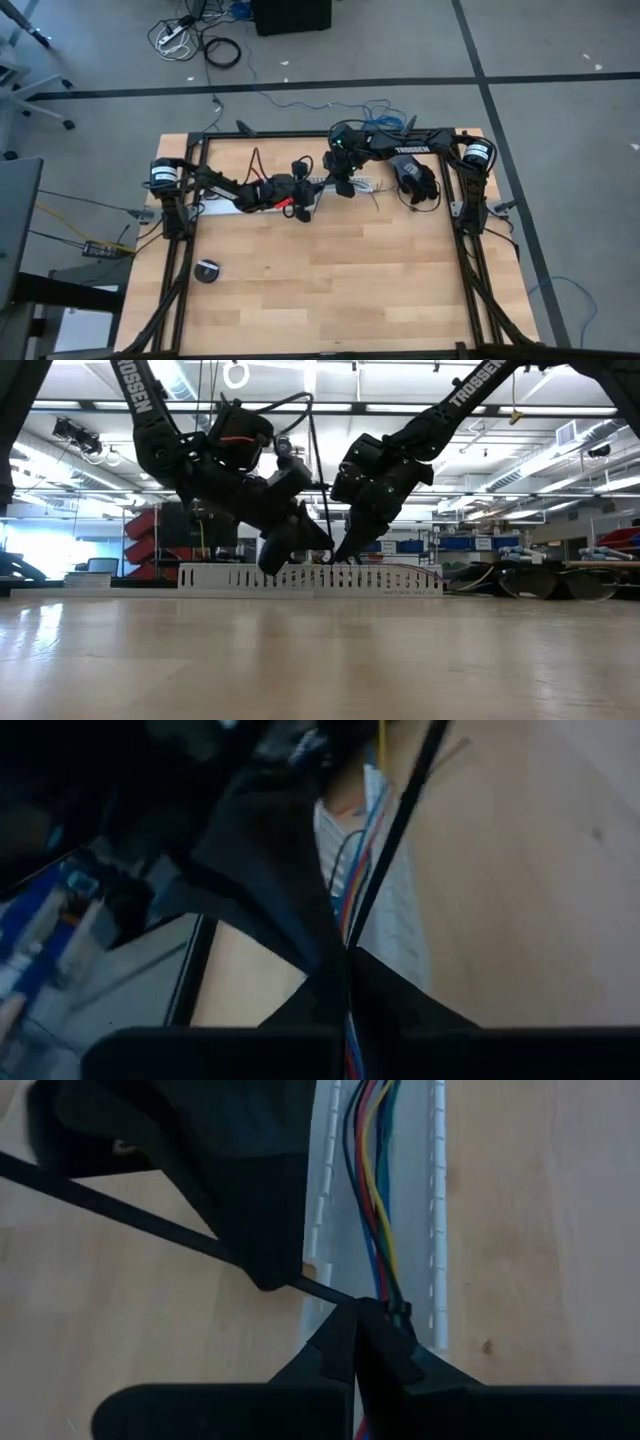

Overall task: Ziptie cables
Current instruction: Put the colored wires into the cable duct

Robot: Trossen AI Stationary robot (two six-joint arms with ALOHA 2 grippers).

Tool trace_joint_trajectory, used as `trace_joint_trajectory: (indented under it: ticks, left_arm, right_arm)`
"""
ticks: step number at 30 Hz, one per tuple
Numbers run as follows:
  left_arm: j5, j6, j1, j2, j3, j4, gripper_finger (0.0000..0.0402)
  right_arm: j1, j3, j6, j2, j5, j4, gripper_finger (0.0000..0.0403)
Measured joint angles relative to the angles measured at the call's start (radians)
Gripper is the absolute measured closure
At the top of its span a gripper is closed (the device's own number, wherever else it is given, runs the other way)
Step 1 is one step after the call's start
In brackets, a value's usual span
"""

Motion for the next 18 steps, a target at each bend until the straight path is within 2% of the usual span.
trace_joint_trajectory:
  ticks: [6,14,18]
  left_arm:
    - [-0.155,-0.220,-0.031,-0.001,0.016,-0.010,0.0401]
    - [-0.192,-0.491,-0.082,0.005,0.017,-0.044,0.0401]
    - [-0.235,-0.550,-0.110,0.035,0.017,-0.037,0.0401]
  right_arm:
    - [0.000,0.000,0.001,0.000,0.000,-0.001,0.0403]
    - [-0.003,0.000,0.001,0.000,0.001,-0.002,0.0403]
    - [-0.003,0.000,0.001,0.000,0.001,-0.001,0.0403]
